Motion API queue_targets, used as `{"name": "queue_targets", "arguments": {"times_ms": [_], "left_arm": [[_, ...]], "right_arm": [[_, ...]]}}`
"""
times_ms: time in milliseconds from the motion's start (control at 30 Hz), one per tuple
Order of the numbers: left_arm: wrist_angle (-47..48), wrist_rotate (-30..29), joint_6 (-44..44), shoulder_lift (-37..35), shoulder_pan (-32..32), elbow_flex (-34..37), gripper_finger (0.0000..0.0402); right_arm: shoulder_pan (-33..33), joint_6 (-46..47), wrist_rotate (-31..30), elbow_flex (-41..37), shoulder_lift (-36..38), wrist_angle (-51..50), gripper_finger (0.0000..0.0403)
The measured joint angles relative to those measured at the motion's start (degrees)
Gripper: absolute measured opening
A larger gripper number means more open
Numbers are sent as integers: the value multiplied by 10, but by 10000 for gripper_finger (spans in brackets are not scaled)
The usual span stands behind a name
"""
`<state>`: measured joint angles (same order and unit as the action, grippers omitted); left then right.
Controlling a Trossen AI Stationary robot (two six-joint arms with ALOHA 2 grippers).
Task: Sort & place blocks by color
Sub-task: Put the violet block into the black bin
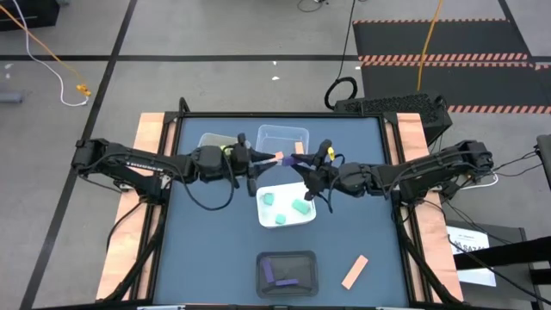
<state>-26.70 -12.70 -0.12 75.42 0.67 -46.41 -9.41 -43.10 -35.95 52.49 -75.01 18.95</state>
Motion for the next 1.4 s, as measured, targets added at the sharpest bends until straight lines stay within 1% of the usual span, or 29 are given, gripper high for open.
{"name": "queue_targets", "arguments": {"times_ms": [133,300,333,433,500,567,600,633,667,767,933,1067,1167,1267,1400], "left_arm": [[-1,40,2,0,0,0,93],[0,50,17,4,0,0,93],[-1,40,32,4,0,0,93],[-14,-30,79,4,0,0,92],[-15,-46,101,3,-1,0,77],[-17,-39,103,4,-1,0,42],[-23,-35,93,4,0,0,21],[-29,-33,75,4,0,0,12],[-32,-32,55,4,0,0,12],[-33,-32,26,4,-1,0,40],[-34,13,8,4,0,0,124],[-50,22,-3,4,0,0,193],[-66,22,-13,3,0,0,235],[-72,22,-33,3,0,0,265],[-102,22,-54,5,0,0,285]], "right_arm": [[0,2,0,0,0,-1,90],[0,-1,0,0,0,-1,90],[0,-1,0,0,0,-1,90],[0,6,0,0,0,-1,90],[0,14,0,0,0,-1,90],[0,17,0,0,0,-1,90],[0,17,0,0,0,-1,90],[0,17,0,0,0,-1,90],[0,17,0,0,0,-1,90],[0,17,0,0,0,0,90],[0,8,0,0,0,1,90],[0,-14,0,0,0,21,90],[0,-47,0,0,0,42,90],[2,-81,0,0,-6,61,90],[9,-163,0,0,-43,111,90]]}}
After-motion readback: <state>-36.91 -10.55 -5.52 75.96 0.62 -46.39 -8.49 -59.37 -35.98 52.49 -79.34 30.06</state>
